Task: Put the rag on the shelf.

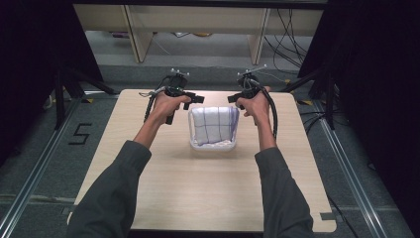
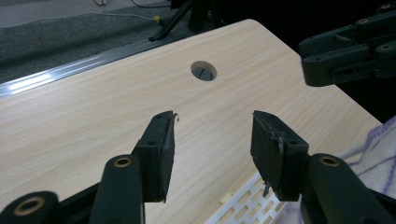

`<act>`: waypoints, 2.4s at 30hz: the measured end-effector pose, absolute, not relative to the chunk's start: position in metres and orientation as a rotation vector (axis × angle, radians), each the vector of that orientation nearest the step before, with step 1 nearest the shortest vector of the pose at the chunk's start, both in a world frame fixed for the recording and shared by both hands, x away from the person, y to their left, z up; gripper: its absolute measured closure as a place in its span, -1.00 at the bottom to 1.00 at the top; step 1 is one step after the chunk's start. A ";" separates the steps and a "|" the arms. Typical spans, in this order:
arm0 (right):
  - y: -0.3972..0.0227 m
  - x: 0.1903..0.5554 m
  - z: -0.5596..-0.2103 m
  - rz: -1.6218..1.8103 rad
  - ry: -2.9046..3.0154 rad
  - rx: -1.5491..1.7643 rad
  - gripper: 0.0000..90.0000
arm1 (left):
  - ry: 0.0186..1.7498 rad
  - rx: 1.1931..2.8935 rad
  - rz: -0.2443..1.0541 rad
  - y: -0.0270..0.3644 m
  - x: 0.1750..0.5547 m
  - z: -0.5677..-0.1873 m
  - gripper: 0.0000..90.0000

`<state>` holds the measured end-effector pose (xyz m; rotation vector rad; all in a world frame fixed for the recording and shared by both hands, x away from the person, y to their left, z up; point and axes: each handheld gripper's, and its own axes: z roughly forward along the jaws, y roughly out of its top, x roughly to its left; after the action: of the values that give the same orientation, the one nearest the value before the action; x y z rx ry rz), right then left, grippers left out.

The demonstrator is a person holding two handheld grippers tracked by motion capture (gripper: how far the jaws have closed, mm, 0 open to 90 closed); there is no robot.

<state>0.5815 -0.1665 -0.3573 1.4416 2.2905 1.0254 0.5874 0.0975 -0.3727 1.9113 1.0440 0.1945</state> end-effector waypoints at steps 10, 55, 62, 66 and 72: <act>-0.186 0.575 -0.344 1.057 2.227 1.412 0.24 | 1.042 1.928 0.242 0.115 0.580 -0.362 -0.04; -0.201 0.455 -0.344 1.226 2.211 1.249 -0.25 | 0.922 1.915 0.264 0.151 0.458 -0.365 -0.40; -0.199 0.442 -0.353 1.224 2.221 1.240 -0.26 | 0.903 1.917 0.249 0.154 0.440 -0.372 -0.42; -0.199 0.437 -0.359 1.238 2.224 1.223 -0.27 | 0.894 1.922 0.240 0.154 0.434 -0.377 -0.42; -0.197 0.425 -0.369 1.246 2.228 1.225 -0.29 | 0.874 1.943 0.242 0.156 0.415 -0.388 -0.44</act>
<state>0.4251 -0.1965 -0.3692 1.2254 2.2283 1.2456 0.4150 0.1564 -0.3875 1.9427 0.8738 0.2418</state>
